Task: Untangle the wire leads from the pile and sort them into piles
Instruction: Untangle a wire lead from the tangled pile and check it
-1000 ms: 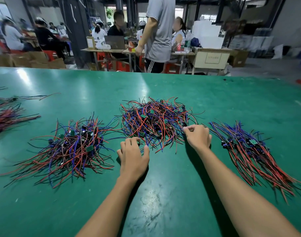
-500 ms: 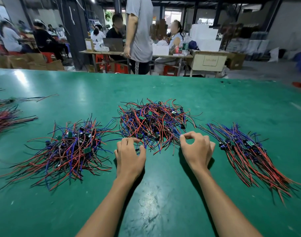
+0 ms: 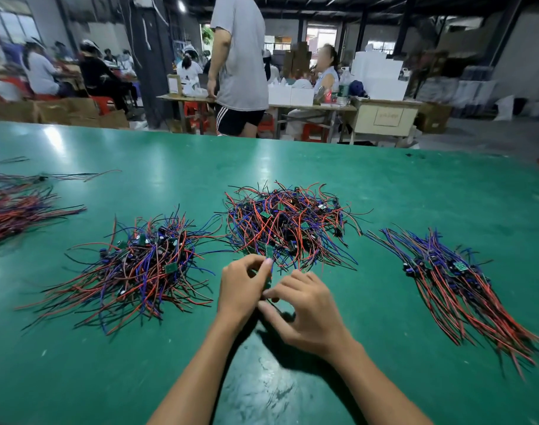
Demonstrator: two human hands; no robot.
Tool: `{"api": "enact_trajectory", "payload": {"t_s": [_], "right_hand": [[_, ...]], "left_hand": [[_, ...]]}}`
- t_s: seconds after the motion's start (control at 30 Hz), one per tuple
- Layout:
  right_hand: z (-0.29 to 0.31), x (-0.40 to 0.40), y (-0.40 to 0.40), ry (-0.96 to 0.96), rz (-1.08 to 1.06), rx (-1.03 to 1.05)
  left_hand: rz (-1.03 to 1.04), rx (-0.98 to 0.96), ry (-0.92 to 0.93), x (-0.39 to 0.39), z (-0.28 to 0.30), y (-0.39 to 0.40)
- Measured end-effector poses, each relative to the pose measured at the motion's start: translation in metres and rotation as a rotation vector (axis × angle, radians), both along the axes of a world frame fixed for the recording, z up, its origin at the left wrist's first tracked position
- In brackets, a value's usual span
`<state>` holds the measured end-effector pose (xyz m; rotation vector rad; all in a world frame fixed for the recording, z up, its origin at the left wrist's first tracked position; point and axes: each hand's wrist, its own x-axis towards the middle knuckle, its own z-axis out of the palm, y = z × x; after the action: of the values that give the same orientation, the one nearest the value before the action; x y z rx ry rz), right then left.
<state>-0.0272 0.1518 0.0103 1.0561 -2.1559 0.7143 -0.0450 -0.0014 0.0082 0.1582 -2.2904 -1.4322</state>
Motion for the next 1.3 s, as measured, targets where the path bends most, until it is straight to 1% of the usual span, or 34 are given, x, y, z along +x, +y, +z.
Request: {"api": "enact_trajectory", "payload": {"t_s": [0.03,0.07,0.1,0.17,0.2,0.23,0.3,0.33,0.47,0.57,0.63,0.67,0.7,0.73,0.77,0.83,0.93,0.97,1.03,1.07,1.1,1.2,1.3], "right_hand": [[-0.001,0.001,0.002,-0.141,0.056,-0.053],[-0.001,0.001,0.005,-0.282,0.085,-0.132],[0.000,-0.001,0.008,-0.389,0.059,-0.226],[0.000,-0.008,0.013,-0.514,-0.117,-0.389],[0.000,-0.013,0.015,-0.579,-0.195,-0.447],[0.000,-0.019,0.015,-0.675,-0.225,-0.517],[0.001,-0.028,0.014,-0.887,-0.180,-0.653],[0.002,-0.031,0.014,-0.940,-0.154,-0.687],[0.005,-0.031,0.014,-0.991,0.009,-0.768],[0.005,-0.033,0.016,-0.979,0.039,-0.814],[0.006,-0.036,0.016,-1.001,0.049,-0.865],[0.007,-0.037,0.017,-1.014,0.046,-0.885],[0.008,-0.037,0.018,-1.024,0.040,-0.898],[0.008,-0.037,0.019,-1.037,0.039,-0.907],[0.008,-0.037,0.020,-1.053,0.047,-0.914],[0.007,-0.039,0.023,-1.093,0.097,-0.927],[0.006,-0.040,0.029,-1.167,0.185,-0.901],[0.006,-0.039,0.029,-1.202,0.203,-0.870],[0.005,-0.035,0.027,-1.251,0.225,-0.802],[0.004,-0.034,0.027,-1.259,0.230,-0.780],[0.003,-0.034,0.027,-1.254,0.231,-0.766],[0.003,-0.033,0.028,-1.232,0.244,-0.737],[0.005,-0.029,0.027,-1.222,0.221,-0.722]], "left_hand": [[-0.013,0.010,0.003,0.000,-0.001,-0.001],[-0.031,0.061,0.003,0.002,-0.001,-0.002],[-0.054,0.138,0.003,0.003,-0.001,-0.002],[-0.096,0.273,0.005,0.008,0.002,-0.003],[-0.111,0.281,0.019,0.009,0.003,-0.004],[-0.124,0.260,0.038,0.010,0.004,-0.004],[-0.144,0.189,0.061,0.012,0.007,-0.005],[-0.153,0.146,0.075,0.014,0.007,-0.005],[-0.157,-0.080,0.189,0.022,0.005,0.001],[-0.187,-0.381,0.343,0.025,0.004,0.004],[-0.145,-0.584,0.460,0.026,0.006,0.004],[-0.111,-0.630,0.492,0.026,0.007,0.004],[-0.079,-0.635,0.502,0.027,0.008,0.003],[-0.059,-0.606,0.494,0.027,0.007,0.003],[-0.061,-0.533,0.462,0.029,0.007,0.004],[-0.096,-0.346,0.351,0.030,0.009,0.006],[-0.100,-0.149,0.224,0.032,0.012,0.012],[-0.113,-0.026,0.173,0.032,0.014,0.013],[-0.175,0.299,0.048,0.032,0.020,0.014],[-0.215,0.432,-0.018,0.033,0.022,0.014],[-0.251,0.508,-0.076,0.033,0.023,0.015],[-0.344,0.576,-0.187,0.036,0.023,0.020],[-0.365,0.596,-0.219,0.037,0.021,0.020]]}}
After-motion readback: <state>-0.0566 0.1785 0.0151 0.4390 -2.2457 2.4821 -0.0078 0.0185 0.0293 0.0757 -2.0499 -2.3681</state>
